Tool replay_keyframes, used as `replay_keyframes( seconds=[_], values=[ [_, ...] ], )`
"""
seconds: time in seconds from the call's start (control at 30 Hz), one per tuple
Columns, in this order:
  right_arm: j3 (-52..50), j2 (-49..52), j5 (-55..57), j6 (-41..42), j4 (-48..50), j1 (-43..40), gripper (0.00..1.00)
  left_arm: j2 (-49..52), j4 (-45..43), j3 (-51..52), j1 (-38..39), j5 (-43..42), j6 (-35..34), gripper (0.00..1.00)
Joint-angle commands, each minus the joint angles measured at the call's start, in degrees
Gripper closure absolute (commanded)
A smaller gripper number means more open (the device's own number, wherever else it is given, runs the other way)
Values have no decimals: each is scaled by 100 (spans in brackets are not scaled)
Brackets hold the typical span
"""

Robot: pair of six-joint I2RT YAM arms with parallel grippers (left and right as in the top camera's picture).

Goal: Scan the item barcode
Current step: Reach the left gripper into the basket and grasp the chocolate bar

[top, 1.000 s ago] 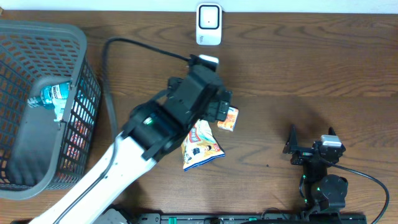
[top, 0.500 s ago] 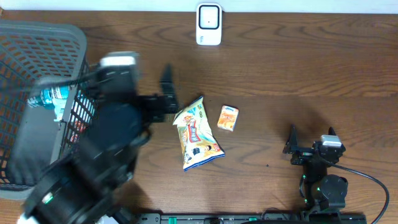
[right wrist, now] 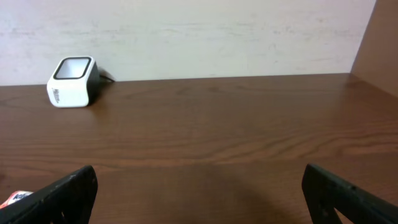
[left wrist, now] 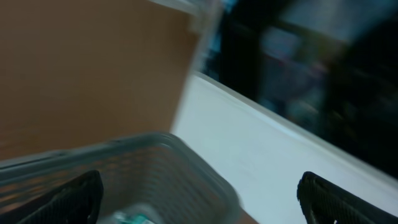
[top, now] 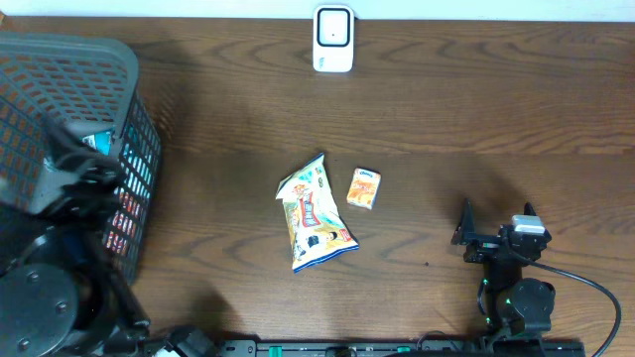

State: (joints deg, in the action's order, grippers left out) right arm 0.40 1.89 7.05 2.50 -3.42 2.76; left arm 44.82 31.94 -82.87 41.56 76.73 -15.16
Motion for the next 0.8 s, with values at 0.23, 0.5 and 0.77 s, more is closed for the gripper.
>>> replay_keyframes(
  seconds=[0.23,0.5,0.77],
  values=[
    [-9,-4,-11,-44,-22,22,1,-85,-190,-74,-1126,1025,28,2],
    [-9,-4,-11,-46,-22,22,1,299,-74,-61,-2118,-361,33,2],
    [-9,-4,-11,-44,-22,22,1,1550,645,-63,-4048,-2273,-227,2]
  ],
)
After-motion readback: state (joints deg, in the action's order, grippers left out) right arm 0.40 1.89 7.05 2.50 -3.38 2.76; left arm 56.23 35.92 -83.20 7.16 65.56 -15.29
